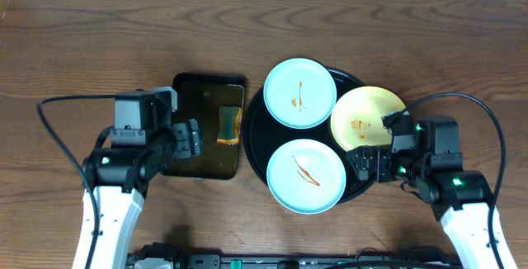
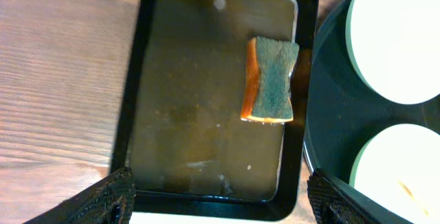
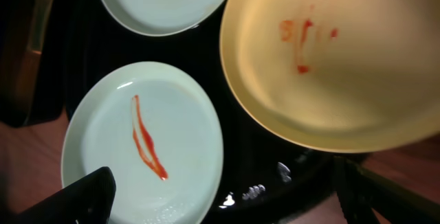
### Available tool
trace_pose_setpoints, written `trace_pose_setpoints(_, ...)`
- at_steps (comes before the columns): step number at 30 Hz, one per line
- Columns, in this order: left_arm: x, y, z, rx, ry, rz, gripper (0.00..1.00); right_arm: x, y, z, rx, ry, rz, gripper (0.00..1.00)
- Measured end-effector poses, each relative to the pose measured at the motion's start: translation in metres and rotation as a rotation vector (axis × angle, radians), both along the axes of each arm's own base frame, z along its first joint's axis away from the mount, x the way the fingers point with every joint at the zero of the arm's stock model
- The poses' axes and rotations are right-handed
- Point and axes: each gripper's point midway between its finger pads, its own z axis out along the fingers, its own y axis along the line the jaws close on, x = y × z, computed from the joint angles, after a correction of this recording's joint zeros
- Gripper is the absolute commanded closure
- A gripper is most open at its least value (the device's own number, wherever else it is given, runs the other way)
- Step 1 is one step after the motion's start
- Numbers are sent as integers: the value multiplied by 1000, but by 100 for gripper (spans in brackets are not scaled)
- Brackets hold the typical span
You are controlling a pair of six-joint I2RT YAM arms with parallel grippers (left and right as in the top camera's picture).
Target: Clean dirty plates on tray and stack at the side
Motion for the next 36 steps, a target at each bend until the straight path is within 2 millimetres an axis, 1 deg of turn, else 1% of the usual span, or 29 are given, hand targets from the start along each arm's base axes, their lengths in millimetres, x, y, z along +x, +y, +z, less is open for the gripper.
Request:
trace_pose_setpoints(1,1,-1,-3,-5,14,-4,2,2,3,0,13,-2,9,7)
trace_pose_setpoints(2,1,-3,-7,-13,31,-6,2,6,7,2,34,-18,24,19)
trace_pose_setpoints(3,2,-3,-9,-16,38,-8,2,10,10,5,45,-35,36,20)
trace_pose_setpoints(4,4,-3,-11,-16,40,-8,2,11,11,6,52,-45,42,18)
trace_pose_setpoints(6,7,-4,-13,-19,41,-10,2,12,11,6,51,-43,37,17)
trace_pose_setpoints(8,11,-5,-12,-21,27,-9,2,10,11,4,43,-33,32,22)
trace_pose_setpoints(10,18,-6,-7,-32,-6,-11,9,7,14,3,40,-22,41,23)
trace_pose_setpoints(12,28,-8,-1,-43,-53,-7,13,4,18,0,28,-7,46,22)
trace_pose_setpoints(14,37,-9,5,-51,-86,-4,16,1,23,-4,5,10,51,22)
trace_pose_setpoints(16,45,-10,7,-46,-94,-5,16,-1,26,-9,-18,29,51,23)
trace_pose_setpoints(19,61,-20,1,-11,-97,-52,16,-4,27,-22,-40,85,28,24)
trace_pose_setpoints(21,71,-32,-12,35,-87,-104,16,-5,28,-29,-50,120,15,26)
trace_pose_setpoints(23,76,-39,-27,77,-63,-130,16,-7,28,-39,-63,160,9,27)
trace_pose_setpoints(24,80,-44,-39,107,-46,-147,16,-7,28,-42,-66,173,5,27)
trace_pose_setpoints(25,83,-47,-48,127,-34,-160,20,-7,28,-44,-69,181,1,27)
trace_pose_setpoints(27,87,-51,-61,148,-15,-171,23,-7,28,-45,-70,187,-3,26)
trace_pose_setpoints(28,87,-53,-79,162,28,-179,25,-5,28,-45,-67,184,-7,26)
trace_pose_setpoints(29,87,-54,-85,167,46,-183,28,-5,28,-45,-66,182,-8,26)
trace_pose_setpoints(30,86,-54,-98,173,78,-184,28,-4,29,-45,-65,179,-8,26)
trace_pose_setpoints(33,85,-54,-122,182,134,-189,28,-4,29,-45,-65,179,-9,26)
trace_pose_setpoints(36,83,-57,-139,166,175,-200,28,-4,29,-44,-64,176,-9,26)
